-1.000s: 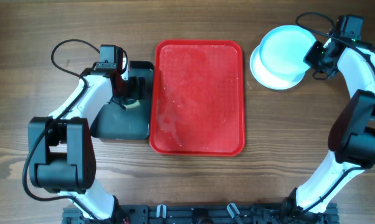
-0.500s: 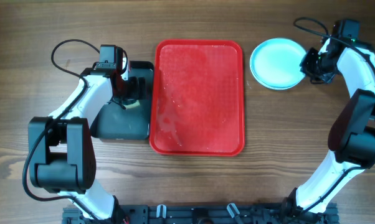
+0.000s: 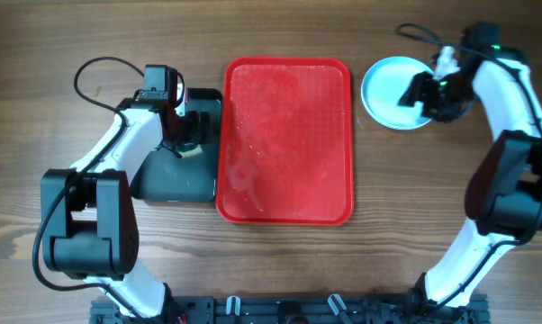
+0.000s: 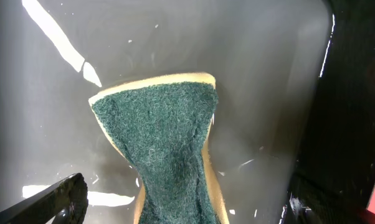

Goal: Clean dirty plates on tray and stack at the side
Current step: 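Open the right gripper and lift it off the stacked plates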

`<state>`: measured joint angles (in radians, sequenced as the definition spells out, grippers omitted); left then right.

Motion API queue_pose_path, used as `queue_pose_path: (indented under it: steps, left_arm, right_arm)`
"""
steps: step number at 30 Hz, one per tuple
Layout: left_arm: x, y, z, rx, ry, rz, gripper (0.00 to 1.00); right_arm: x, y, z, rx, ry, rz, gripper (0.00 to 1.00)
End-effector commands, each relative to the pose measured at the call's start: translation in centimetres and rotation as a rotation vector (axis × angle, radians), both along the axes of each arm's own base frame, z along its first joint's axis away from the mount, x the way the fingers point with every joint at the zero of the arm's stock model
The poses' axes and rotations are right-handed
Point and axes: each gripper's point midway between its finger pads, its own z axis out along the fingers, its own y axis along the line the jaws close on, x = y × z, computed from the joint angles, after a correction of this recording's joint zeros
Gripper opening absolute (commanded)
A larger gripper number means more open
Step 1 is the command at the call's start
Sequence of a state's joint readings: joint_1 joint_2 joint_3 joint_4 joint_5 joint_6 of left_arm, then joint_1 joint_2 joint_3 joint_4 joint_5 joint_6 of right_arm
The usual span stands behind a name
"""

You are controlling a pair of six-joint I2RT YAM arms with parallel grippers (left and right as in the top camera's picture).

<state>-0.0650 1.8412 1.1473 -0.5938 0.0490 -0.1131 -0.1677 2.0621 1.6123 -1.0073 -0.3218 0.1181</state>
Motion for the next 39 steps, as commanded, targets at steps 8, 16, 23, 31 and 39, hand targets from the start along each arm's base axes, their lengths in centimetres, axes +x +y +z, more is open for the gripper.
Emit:
queue_pose_path:
  steps: [8,16,23,31,39]
  left_arm:
    - [-0.1,0.3,-0.5,0.011,0.009,0.002,1.00]
    - [-0.1,0.3,-0.5,0.011,0.009,0.002,1.00]
    - [-0.1,0.3,-0.5,0.011,0.010,0.002,1.00]
    - [-0.1,0.3,-0.5,0.011,0.010,0.002,1.00]
    - [-0.1,0.3,-0.5,0.011,0.009,0.002,1.00]
  right_arm:
    - [-1.8,11.3,0.3,0.037,0.029,0.294,1.00]
    - [4.0,12.8,1.6,0.023,-0.237,0.318,1.00]
    - [8.8,13.3,3.9,0.011,-0.467,0.318,1.00]
    - [9.4,13.4,4.3,0.010,-0.494,0.317,1.00]
    - [9.4,13.3,4.1,0.010,-0.491,0.317,0.99]
